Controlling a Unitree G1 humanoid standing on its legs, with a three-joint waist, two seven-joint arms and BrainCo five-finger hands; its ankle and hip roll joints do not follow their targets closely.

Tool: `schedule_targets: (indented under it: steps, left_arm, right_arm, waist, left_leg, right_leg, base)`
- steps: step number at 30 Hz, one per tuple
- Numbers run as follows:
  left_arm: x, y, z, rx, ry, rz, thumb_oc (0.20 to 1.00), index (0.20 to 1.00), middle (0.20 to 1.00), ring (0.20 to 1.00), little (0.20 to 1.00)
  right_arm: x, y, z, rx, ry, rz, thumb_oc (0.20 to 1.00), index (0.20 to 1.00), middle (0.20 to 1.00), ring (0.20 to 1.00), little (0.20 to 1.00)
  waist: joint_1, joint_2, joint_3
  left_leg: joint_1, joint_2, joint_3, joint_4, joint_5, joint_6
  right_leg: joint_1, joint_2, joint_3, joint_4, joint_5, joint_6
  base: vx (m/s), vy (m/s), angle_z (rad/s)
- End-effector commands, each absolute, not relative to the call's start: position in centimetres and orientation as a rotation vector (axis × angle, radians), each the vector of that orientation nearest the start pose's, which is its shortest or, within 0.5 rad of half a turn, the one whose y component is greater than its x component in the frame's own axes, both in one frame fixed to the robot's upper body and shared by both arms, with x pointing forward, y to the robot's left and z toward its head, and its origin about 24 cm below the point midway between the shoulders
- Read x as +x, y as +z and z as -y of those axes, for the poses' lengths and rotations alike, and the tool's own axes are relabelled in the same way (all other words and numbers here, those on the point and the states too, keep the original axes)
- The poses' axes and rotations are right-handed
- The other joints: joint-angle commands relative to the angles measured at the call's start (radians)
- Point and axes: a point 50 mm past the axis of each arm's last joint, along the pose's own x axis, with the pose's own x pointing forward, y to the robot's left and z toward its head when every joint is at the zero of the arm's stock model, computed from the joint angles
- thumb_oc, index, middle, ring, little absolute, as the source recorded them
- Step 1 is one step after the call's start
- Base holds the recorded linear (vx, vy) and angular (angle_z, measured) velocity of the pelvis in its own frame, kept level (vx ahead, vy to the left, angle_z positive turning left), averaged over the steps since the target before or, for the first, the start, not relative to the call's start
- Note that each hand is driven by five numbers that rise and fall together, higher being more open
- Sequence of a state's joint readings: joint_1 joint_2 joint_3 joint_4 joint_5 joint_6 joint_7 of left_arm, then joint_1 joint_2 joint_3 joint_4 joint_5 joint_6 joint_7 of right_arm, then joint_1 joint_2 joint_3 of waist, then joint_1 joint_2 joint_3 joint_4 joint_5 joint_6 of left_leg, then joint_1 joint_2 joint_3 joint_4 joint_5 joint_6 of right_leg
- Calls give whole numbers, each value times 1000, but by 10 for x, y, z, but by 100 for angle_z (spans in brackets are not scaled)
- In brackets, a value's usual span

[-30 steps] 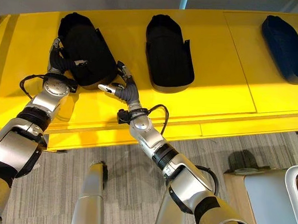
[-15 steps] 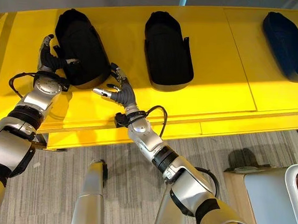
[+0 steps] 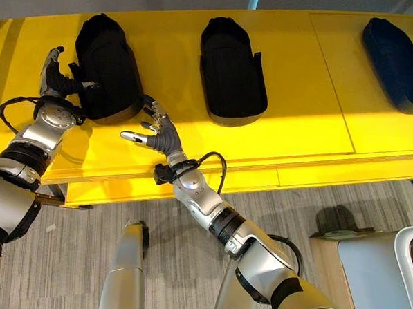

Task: Move parts from the plastic box to the shelf.

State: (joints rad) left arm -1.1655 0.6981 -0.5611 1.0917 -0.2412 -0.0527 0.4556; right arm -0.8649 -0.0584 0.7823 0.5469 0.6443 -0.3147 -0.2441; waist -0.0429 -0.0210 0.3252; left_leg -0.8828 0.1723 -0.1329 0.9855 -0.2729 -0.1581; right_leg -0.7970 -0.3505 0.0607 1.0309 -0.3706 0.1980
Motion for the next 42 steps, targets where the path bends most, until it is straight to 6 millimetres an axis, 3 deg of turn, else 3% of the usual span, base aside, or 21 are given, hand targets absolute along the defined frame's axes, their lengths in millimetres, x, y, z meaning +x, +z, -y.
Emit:
schedule_targets:
  steps: [1, 13, 19, 22, 26, 32, 33, 36, 38, 39, 42]
  left_arm:
    - [403, 289, -265, 788, 576, 350, 1000, 1000, 1000, 1000, 1000]
    - [391, 320, -277, 868, 610, 440, 1000, 1000, 1000, 1000, 1000]
    - [388, 322, -261, 797, 522, 541, 1000, 1000, 1000, 1000, 1000]
    - [377, 324, -263, 663, 481, 622, 1000, 1000, 1000, 1000, 1000]
    - [360, 322, -271, 621, 461, 701, 1000, 1000, 1000, 1000, 1000]
    - [311, 283, -293, 638, 458, 763, 1000, 1000, 1000, 1000, 1000]
    - [302, 273, -297, 659, 461, 756, 1000, 1000, 1000, 1000, 1000]
    - [290, 260, -302, 694, 469, 742, 1000, 1000, 1000, 1000, 1000]
    - [279, 242, -307, 723, 478, 702, 1000, 1000, 1000, 1000, 1000]
    - [272, 232, -309, 782, 486, 679, 1000, 1000, 1000, 1000, 1000]
    - [265, 196, -305, 846, 451, 576, 1000, 1000, 1000, 1000, 1000]
  right_arm:
    - [293, 125, -69, 180, 753, 196, 1000, 1000, 1000, 1000, 1000]
    - [292, 127, -77, 154, 774, 205, 1000, 1000, 1000, 1000, 1000]
    - [310, 140, -50, 135, 679, 265, 1000, 1000, 1000, 1000, 1000]
    - [314, 153, -33, 144, 643, 331, 1000, 1000, 1000, 1000, 1000]
    - [310, 164, -18, 178, 637, 391, 1000, 1000, 1000, 1000, 1000]
    - [300, 175, 26, 187, 597, 500, 1000, 1000, 1000, 1000, 1000]
    - [299, 178, 37, 182, 580, 525, 1000, 1000, 1000, 1000, 1000]
    - [294, 179, 54, 178, 565, 552, 1000, 1000, 1000, 1000, 1000]
    - [289, 177, 68, 165, 550, 564, 1000, 1000, 1000, 1000, 1000]
    - [286, 179, 79, 150, 529, 588, 1000, 1000, 1000, 1000, 1000]
    - [274, 170, 102, 153, 480, 583, 1000, 1000, 1000, 1000, 1000]
  waist:
    - [51, -18, 7]
    - [75, -3, 13]
    - [77, -3, 14]
    - [79, -3, 16]
    - [82, -2, 18]
    - [91, -10, 23]
    - [90, -12, 26]
    - [89, -10, 30]
    - [86, -7, 29]
    - [84, -5, 31]
    - [71, 0, 34]
  left_leg:
    - [-28, -1, 32, 54, -9, 53]
    - [-30, -12, 33, 53, -6, 56]
    - [-25, -12, 35, 47, -5, 56]
    - [-15, -10, 35, 34, 0, 53]
    - [-11, -8, 37, 32, -1, 51]
    - [16, -6, 37, 14, -5, 48]
    - [11, -9, 39, -4, 28, 53]
    - [22, -10, 39, -12, 29, 52]
    - [44, -2, 38, -14, 1, 47]
    - [44, -3, 40, -36, 35, 51]
    - [79, 1, 41, -65, 45, 48]
  right_leg:
    - [-45, 1, -15, 4, 83, -89]
    - [-40, -8, -15, 6, 81, -84]
    - [-39, -8, -19, 1, 87, -86]
    - [-33, -6, -17, -6, 89, -87]
    - [-31, -6, -18, -5, 85, -88]
    - [-17, -9, -15, -6, 72, -89]
    - [-23, -9, -16, -24, 102, -96]
    - [-15, -10, -16, -29, 102, -96]
    - [3, -9, -16, -24, 73, -88]
    - [-1, -9, -17, -44, 103, -93]
    - [19, -9, -18, -57, 108, -91]
  base:
    - [0, 0, 0]
    - [1, 2, 1]
    - [0, 0, 0]
    - [0, 0, 0]
    - [0, 0, 0]
    - [-5, -28, 0]
    - [-79, -28, 1]
    - [-29, -26, 4]
    - [39, -47, -1]
    - [-2, -49, -5]
    - [-33, -25, -3]
